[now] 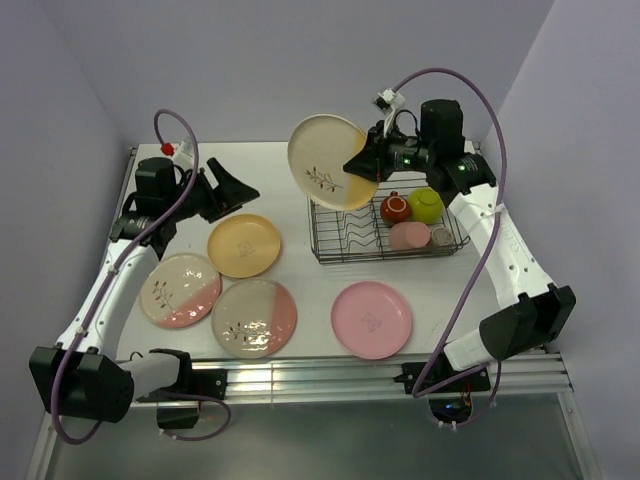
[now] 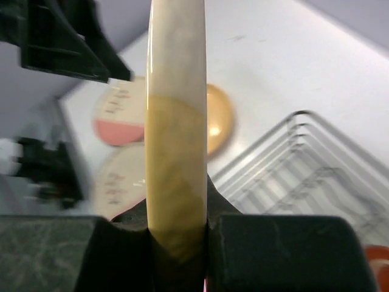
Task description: Load the mixed dishes into the dish rack
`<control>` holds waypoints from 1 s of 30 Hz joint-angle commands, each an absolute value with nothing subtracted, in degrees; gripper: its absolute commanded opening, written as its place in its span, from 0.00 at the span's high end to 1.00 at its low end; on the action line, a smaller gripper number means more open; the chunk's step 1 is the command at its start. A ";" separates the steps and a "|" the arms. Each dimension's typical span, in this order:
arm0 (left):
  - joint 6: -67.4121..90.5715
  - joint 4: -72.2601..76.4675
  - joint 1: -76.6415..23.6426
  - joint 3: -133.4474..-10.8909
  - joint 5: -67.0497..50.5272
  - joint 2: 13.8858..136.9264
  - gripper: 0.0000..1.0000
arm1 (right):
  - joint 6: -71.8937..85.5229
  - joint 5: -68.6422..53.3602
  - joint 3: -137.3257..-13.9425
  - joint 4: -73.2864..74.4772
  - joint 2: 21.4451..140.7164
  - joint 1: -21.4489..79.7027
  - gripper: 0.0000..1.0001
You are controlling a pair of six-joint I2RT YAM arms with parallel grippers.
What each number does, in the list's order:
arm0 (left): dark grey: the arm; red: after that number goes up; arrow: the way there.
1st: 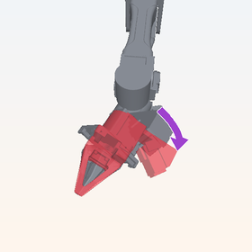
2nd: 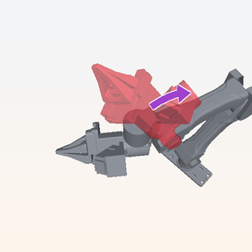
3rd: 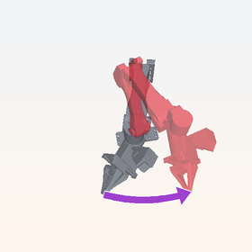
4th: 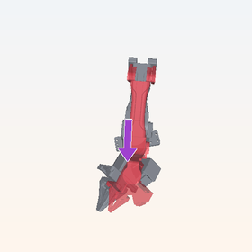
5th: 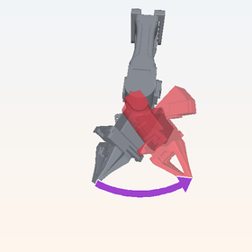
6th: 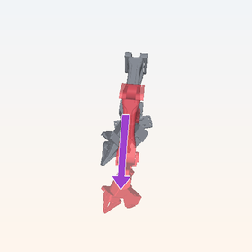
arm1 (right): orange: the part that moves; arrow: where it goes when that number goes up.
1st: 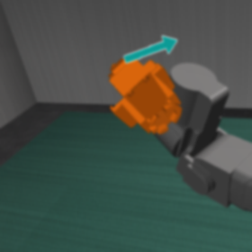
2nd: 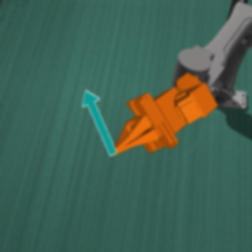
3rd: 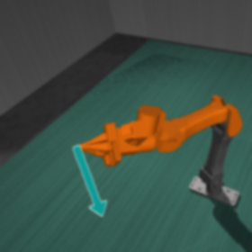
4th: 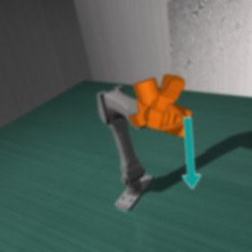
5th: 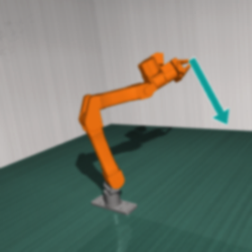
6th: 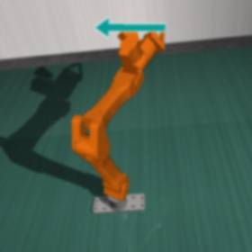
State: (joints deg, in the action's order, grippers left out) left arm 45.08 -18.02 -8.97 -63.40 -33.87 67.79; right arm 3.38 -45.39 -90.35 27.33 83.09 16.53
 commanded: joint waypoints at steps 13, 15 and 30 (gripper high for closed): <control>36.39 -36.91 -12.04 -60.64 -12.48 69.96 0.30 | -58.61 -21.89 -88.68 30.76 79.89 15.91 1.00; 35.86 -37.61 -13.01 -63.44 -11.35 71.97 0.31 | -62.64 -21.97 -90.43 31.55 81.12 15.91 1.00; 33.84 -40.87 -13.45 -68.29 -7.38 78.75 0.32 | -74.44 -22.50 -101.42 41.83 96.49 15.64 1.00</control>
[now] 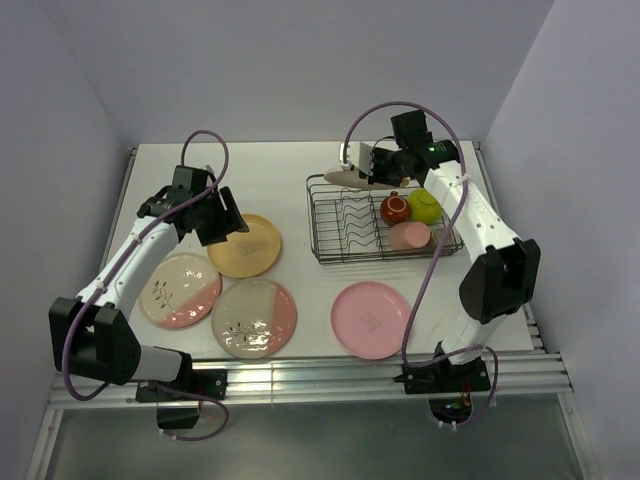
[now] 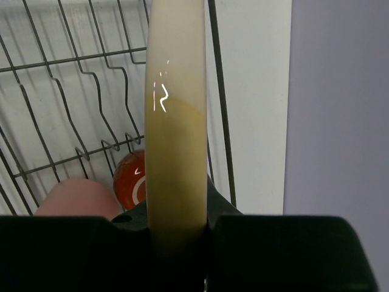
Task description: Load the mixed dishes into the dish rack
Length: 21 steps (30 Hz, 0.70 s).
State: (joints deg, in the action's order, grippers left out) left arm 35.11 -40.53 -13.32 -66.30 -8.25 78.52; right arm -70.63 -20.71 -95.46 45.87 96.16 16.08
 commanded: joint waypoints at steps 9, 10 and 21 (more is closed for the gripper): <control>34.01 -40.26 -13.45 -66.62 -7.47 78.58 0.32 | -76.90 -21.62 -108.72 45.87 101.42 15.56 1.00; 34.19 -39.91 -13.45 -66.45 -7.64 78.57 0.32 | -76.90 -21.62 -108.89 45.88 101.43 15.64 1.00; 35.24 -38.94 -12.66 -66.45 -9.49 79.63 0.32 | -75.94 -22.24 -111.00 47.02 103.09 16.70 1.00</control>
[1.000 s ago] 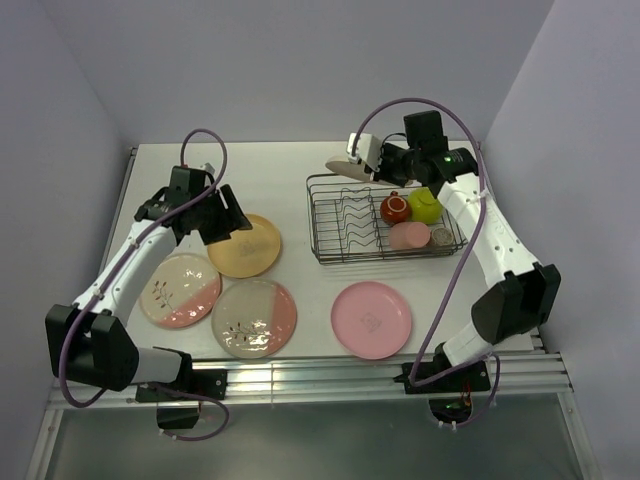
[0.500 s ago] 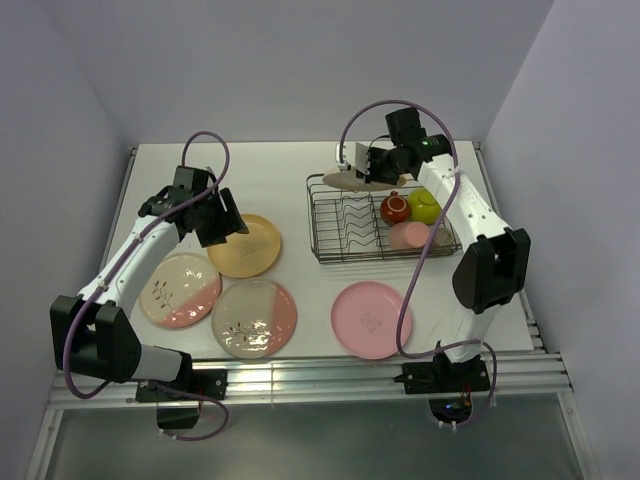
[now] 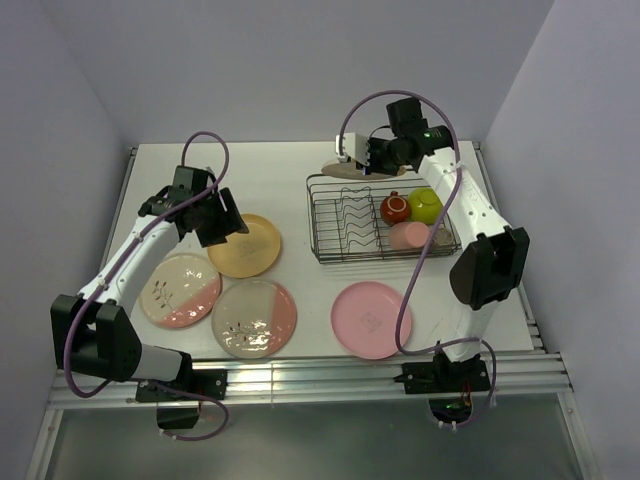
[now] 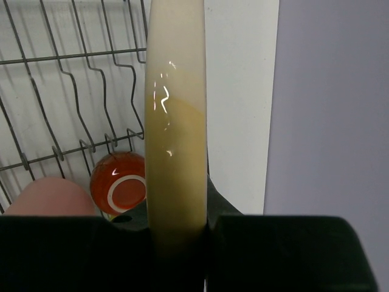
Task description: Load the mixed dishes into the dish rack
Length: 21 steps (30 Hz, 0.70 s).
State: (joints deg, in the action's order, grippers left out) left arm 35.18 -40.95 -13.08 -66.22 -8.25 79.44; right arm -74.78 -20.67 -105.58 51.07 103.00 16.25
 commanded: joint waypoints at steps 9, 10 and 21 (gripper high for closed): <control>35.16 -38.58 -11.60 -65.74 -9.93 79.54 0.32 | -75.67 -23.73 -111.18 46.67 106.26 16.61 1.00; 35.16 -38.41 -11.51 -65.66 -10.02 79.54 0.32 | -75.59 -23.82 -111.01 46.67 106.43 16.61 1.00; 35.07 -37.71 -10.46 -63.90 -10.63 79.10 0.32 | -75.76 -28.20 -114.25 49.12 110.30 14.86 1.00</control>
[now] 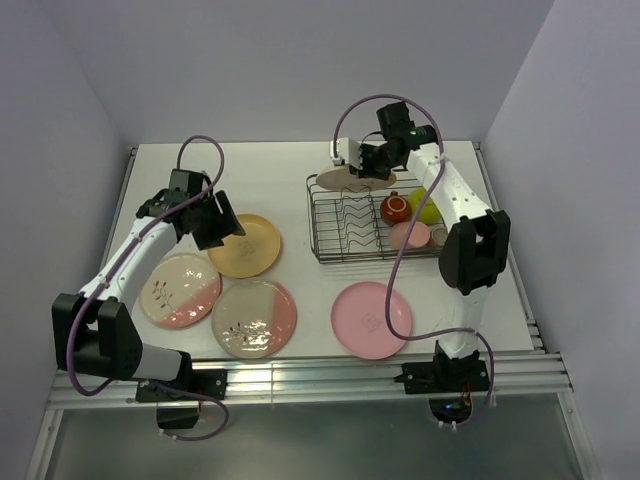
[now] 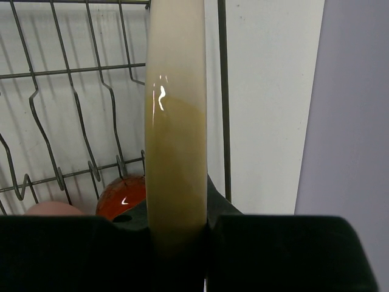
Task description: Load the mixed dishes into the dish rack
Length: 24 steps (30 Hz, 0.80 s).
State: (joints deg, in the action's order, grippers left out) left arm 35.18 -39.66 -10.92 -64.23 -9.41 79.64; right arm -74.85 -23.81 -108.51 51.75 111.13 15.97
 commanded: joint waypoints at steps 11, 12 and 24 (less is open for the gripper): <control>35.33 -37.35 -9.58 -62.40 -10.72 78.40 0.31 | -74.79 -32.87 -114.79 49.75 113.90 12.66 1.00; 35.42 -37.35 -9.41 -62.32 -10.64 78.22 0.32 | -74.71 -33.13 -114.61 49.75 114.17 12.66 1.00; 36.56 -36.21 -6.95 -59.86 -10.90 76.99 0.31 | -71.37 -35.51 -113.30 45.36 118.21 12.31 0.77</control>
